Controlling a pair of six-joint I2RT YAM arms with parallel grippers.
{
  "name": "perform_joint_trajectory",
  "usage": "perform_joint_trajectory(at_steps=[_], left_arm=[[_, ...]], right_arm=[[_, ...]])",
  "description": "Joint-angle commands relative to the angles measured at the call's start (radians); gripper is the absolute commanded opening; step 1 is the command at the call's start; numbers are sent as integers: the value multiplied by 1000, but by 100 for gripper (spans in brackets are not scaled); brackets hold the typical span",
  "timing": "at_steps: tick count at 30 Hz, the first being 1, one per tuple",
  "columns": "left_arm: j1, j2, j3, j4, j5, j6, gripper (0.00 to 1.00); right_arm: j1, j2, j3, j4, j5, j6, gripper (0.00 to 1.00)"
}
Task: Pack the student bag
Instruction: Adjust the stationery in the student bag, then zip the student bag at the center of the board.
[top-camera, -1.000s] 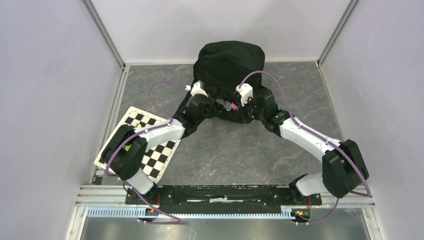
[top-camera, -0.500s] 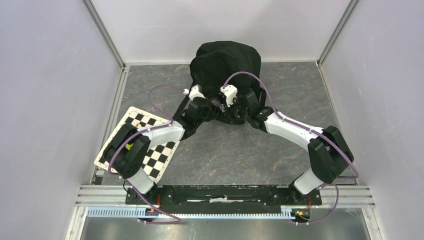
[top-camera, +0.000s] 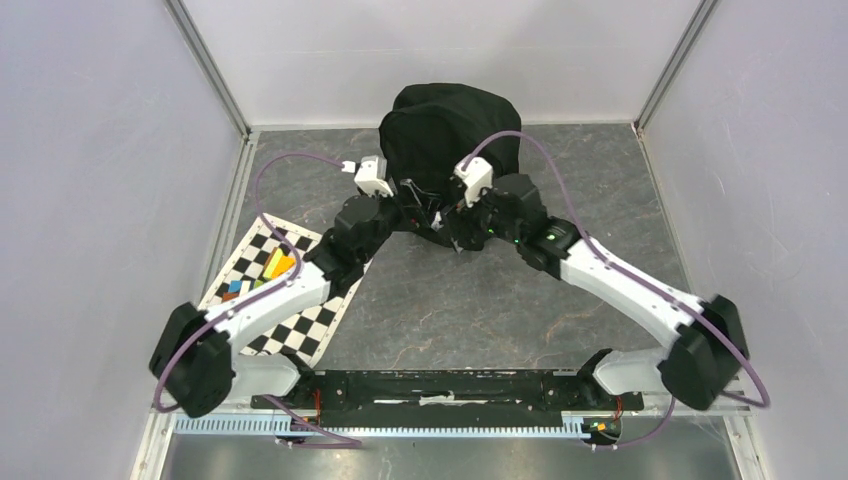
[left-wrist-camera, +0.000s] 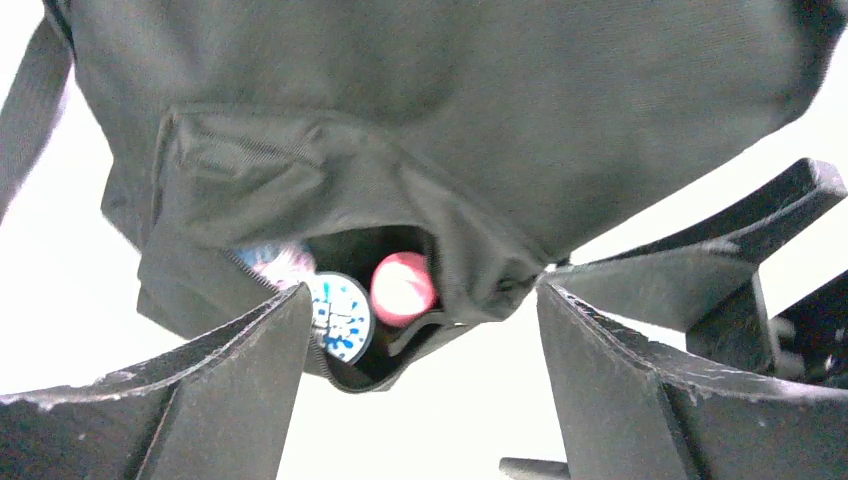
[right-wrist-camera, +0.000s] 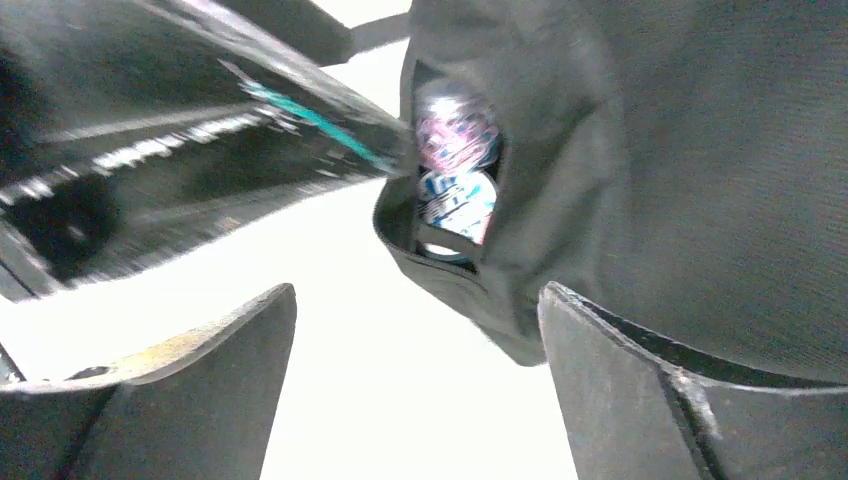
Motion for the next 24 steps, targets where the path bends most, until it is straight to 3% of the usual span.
perform_joint_trajectory(at_steps=[1, 6, 10, 14, 18, 24], left_arm=[[-34, -96, -45, 43, 51, 162, 88], [-121, -41, -33, 60, 113, 79, 88], [-142, 67, 1, 92, 111, 33, 88], [-130, 154, 51, 87, 134, 161, 88], [-36, 209, 80, 107, 312, 247, 81], [16, 191, 92, 70, 409, 426, 81]], right_arm=[[-45, -158, -35, -48, 91, -7, 98], [-166, -257, -116, -62, 157, 95, 98], [-261, -278, -180, 11, 60, 123, 98], [-308, -255, -207, 93, -47, 208, 98], [-311, -238, -237, 189, -102, 268, 98], [-311, -242, -271, 248, -182, 317, 98]])
